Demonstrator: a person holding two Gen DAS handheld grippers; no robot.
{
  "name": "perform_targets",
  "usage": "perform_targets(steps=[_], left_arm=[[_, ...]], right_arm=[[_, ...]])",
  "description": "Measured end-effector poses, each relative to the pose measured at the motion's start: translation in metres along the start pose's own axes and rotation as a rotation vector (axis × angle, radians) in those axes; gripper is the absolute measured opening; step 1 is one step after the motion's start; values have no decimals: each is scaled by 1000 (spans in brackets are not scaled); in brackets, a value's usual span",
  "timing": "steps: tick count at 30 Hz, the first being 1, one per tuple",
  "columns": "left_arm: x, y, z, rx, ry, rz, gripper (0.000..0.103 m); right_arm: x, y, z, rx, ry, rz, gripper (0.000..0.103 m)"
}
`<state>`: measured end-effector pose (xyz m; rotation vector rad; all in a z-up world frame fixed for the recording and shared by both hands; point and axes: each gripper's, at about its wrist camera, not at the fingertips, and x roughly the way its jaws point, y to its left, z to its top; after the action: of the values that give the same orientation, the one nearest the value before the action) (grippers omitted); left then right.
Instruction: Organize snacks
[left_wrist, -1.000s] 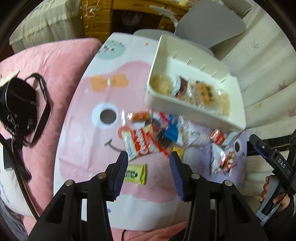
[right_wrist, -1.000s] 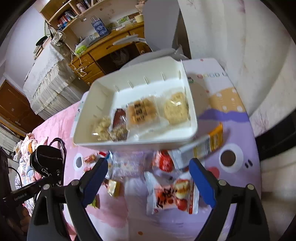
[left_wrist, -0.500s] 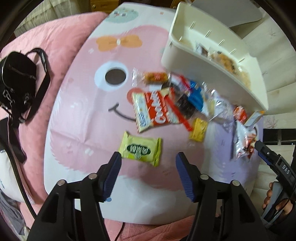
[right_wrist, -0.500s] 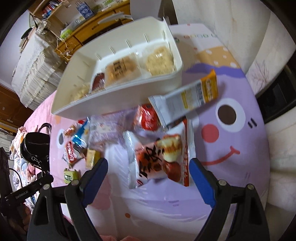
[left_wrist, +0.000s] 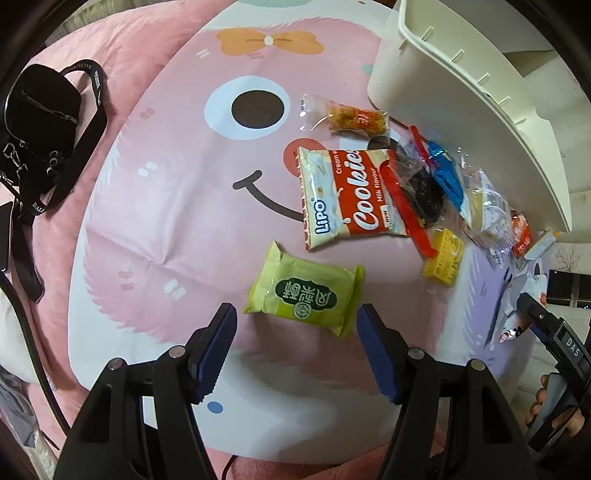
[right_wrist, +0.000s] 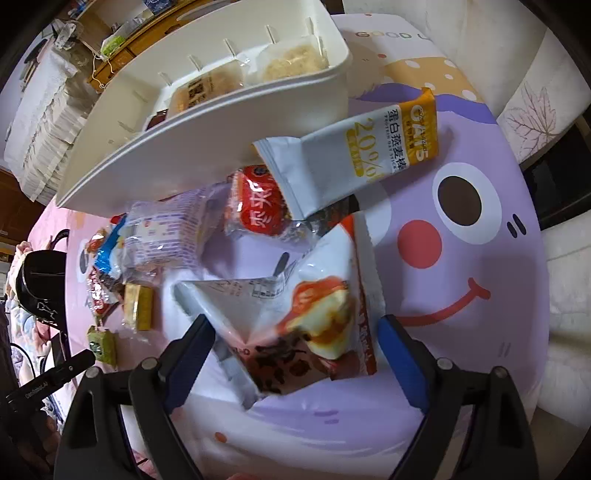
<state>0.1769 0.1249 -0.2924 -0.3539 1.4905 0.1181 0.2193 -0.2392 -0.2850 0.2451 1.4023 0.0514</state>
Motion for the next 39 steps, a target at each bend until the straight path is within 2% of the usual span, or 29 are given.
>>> perform_targets(steps=[13,16,20,29,32,39], left_arm=[[12,9,7,14,-21,-2,66],[16,9,10,13,-19,-8,66],[19,7,11,21,-17,-17,63],[18,-11,10,68,-29,17,60],[17,-15,9,85,-43,27,58],[15,-22,4,108,-86,22,54]], right_arm=[[15,-5,-3,-4,28,10,96],[14,-7,-3,-5,11,-1,96],[14,-8,0,-13,7,-10,96],[16,2,-3,-27,2,-28,96],[17,4,-6,-33,4,-32,93],[13,9,-12,-62,-2,-25,76]])
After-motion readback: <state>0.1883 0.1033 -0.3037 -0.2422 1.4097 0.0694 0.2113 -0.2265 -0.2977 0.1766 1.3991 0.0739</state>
